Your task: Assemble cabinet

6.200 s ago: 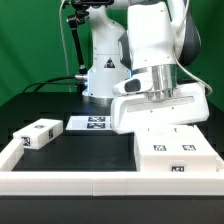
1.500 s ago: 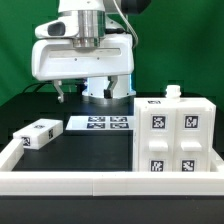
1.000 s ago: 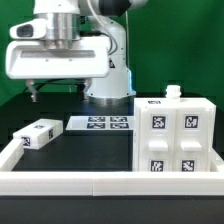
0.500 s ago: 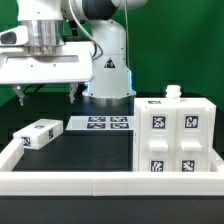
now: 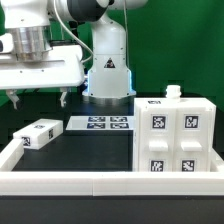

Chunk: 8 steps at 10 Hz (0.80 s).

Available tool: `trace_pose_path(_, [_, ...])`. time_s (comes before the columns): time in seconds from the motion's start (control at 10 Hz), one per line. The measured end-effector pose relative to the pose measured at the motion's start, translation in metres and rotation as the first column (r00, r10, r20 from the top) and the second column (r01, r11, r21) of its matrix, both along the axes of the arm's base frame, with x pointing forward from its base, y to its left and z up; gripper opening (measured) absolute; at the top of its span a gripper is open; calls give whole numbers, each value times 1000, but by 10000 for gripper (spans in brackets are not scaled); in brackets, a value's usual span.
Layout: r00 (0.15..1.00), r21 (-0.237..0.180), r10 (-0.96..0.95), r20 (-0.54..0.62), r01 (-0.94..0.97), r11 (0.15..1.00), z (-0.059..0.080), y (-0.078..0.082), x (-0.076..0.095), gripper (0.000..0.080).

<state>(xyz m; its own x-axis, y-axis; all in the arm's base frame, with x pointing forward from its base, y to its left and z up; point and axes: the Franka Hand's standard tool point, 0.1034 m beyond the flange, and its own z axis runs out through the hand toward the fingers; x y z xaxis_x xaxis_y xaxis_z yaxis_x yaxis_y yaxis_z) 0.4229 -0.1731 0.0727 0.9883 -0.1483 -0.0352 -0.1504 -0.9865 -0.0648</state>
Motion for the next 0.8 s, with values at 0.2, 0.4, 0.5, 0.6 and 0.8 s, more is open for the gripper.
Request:
trace_pose_path(0.2, [1000,0,-18,-10,18,1000,-12,-4,-7,797])
trace_pose_path(0.4, [1000,-31,9,7,-9,999,-29,-9,-13,797])
trace_pose_path(0.5, [1000,-39,18,7,-18,999,-35,-10,-14,797])
trace_pose_path(0.6, [1000,-48,23,9,-22,999,-42,-11,-15,797])
trace_pose_path(0.8, [999,-68,33,12,-32,997,-57,-12,-18,797])
